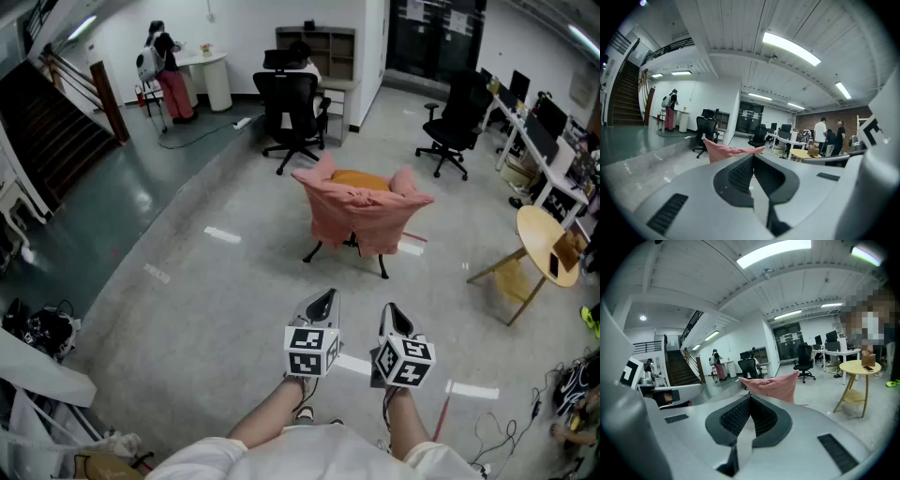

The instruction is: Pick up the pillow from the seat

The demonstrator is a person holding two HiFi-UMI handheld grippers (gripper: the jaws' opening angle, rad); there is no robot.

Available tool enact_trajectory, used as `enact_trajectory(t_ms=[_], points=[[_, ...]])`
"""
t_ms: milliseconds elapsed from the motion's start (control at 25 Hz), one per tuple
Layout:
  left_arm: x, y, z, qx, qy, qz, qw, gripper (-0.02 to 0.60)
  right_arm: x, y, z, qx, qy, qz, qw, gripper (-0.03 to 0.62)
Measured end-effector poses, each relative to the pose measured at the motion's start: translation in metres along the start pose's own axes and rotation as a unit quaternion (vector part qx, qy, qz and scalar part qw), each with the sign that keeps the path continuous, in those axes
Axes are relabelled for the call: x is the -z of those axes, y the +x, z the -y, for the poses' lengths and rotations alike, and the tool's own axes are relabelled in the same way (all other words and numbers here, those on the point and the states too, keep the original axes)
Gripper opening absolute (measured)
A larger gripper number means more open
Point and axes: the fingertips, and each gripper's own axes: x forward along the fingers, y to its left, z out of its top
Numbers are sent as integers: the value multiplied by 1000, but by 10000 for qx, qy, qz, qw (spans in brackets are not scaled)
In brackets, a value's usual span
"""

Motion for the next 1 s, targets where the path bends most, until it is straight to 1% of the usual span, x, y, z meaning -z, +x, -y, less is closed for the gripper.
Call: enact_trajectory(t_ms=[280, 480, 800, 1000], points=[[0, 4, -7, 16, -7, -12, 10000, 8, 2, 7, -4, 13, -13, -43, 10000, 28], [-2, 14, -22, 43, -47, -10, 10000, 8, 2, 24, -11, -2, 14, -58, 10000, 28], [-13, 30, -60, 135, -34, 43, 9999, 8, -6, 54, -20, 262, 52, 7, 9996, 29], [-12, 39, -79, 122, -12, -15, 9999, 8, 0, 63, -18, 440, 112, -57, 9990, 29]])
